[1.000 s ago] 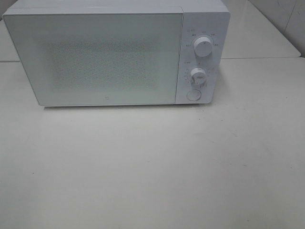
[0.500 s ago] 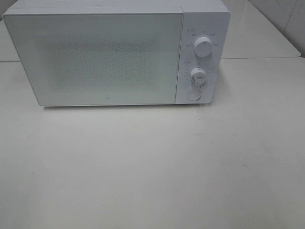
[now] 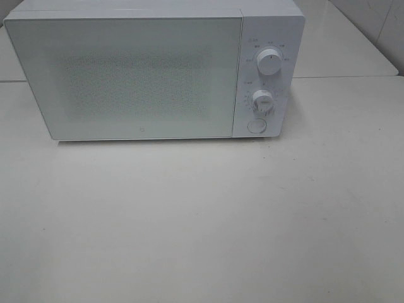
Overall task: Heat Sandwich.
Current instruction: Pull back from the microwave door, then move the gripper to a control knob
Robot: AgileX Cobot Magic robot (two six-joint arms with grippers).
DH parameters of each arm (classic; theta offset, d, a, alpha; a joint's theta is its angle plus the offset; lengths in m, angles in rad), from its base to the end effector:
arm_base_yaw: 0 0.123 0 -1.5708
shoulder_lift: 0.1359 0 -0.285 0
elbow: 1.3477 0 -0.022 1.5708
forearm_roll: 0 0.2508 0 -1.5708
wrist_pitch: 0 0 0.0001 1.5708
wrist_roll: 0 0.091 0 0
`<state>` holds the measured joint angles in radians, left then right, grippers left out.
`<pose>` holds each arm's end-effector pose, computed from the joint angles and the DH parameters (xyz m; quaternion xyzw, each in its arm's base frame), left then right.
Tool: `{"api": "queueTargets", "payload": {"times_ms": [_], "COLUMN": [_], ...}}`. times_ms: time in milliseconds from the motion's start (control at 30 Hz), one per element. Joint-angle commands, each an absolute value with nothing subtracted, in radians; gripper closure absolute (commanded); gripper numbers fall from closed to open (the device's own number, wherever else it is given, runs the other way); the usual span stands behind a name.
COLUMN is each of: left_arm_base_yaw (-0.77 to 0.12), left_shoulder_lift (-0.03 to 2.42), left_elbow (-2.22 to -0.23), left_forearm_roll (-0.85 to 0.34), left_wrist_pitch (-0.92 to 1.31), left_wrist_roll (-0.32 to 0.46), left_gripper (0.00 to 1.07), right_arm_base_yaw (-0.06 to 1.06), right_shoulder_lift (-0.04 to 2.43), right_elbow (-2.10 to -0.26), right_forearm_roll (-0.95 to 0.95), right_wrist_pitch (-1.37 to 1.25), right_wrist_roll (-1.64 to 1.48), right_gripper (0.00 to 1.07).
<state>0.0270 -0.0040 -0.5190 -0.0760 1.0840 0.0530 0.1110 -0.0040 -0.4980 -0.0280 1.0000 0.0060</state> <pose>-0.0086 -0.0063 0.2808 0.0134 0.8526 -0.0171 0.5221 -0.0026 -0.0025 0.2817 -0.0438 0.8352 0.0181 0.5478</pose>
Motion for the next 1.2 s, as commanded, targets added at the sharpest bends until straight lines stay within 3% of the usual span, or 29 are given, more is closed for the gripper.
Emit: {"api": "queueTargets", "payload": {"times_ms": [33, 1200], "left_arm_base_yaw": [0.027, 0.027], "left_shoulder_lift": [-0.027, -0.027], "left_elbow": [-0.518, -0.518], "left_forearm_roll": [-0.087, -0.087], "left_wrist_pitch": [1.071, 1.071], "left_wrist_roll": [0.056, 0.056], "left_gripper": [0.09, 0.09], "right_arm_base_yaw": [0.103, 0.103], "right_shoulder_lift": [-0.032, -0.032], "right_elbow": [-0.497, -0.499], "right_forearm_roll": [-0.029, -0.026], "right_wrist_pitch": [0.995, 0.992], "right_wrist_roll": [0.012, 0.012], "right_gripper": [0.39, 0.39]}}
